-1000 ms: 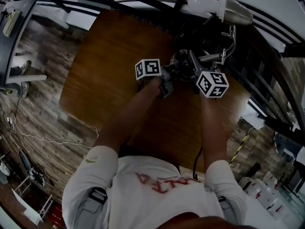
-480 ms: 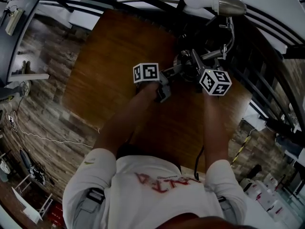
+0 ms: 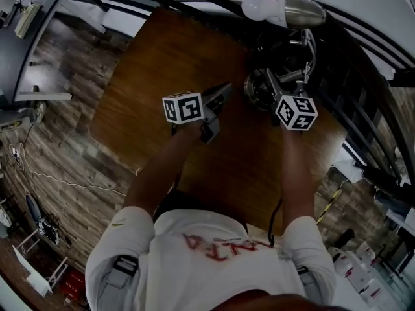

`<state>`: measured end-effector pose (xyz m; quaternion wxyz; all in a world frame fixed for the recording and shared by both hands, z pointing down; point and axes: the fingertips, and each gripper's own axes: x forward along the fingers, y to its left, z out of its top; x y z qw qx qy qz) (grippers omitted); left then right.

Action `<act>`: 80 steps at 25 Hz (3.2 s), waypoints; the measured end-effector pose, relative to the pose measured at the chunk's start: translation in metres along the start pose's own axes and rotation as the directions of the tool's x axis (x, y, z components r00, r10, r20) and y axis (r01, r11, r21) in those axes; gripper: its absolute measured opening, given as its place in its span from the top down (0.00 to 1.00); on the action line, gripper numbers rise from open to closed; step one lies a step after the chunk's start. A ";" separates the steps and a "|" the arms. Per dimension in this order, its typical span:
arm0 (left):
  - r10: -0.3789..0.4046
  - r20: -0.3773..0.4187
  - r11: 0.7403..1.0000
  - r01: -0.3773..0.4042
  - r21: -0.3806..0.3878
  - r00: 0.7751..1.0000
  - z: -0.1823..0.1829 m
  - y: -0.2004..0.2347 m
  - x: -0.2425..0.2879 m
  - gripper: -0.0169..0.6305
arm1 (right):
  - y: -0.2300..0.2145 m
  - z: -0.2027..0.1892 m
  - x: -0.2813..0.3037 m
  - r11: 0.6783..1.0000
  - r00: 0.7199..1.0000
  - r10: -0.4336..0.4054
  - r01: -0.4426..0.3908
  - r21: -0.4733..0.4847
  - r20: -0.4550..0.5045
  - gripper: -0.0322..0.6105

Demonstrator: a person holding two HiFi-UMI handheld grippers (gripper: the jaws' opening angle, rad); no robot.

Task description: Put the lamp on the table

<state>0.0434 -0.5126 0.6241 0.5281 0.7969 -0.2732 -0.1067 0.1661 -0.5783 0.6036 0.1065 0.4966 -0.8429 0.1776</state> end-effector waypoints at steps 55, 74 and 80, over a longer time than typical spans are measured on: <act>-0.016 -0.116 0.647 0.098 0.756 0.993 -0.061 -0.249 -0.173 0.96 | 0.187 0.054 -0.343 0.940 0.887 -0.341 0.311 0.144 0.311 0.95; -0.072 -0.126 0.595 0.144 0.791 0.989 -0.069 -0.281 -0.198 0.96 | 0.228 0.067 -0.356 0.956 0.907 -0.291 0.287 0.059 0.303 0.95; -0.074 -0.133 0.580 0.152 0.801 0.988 -0.072 -0.285 -0.205 0.96 | 0.248 0.058 -0.345 0.968 0.931 -0.249 0.251 0.026 0.265 0.95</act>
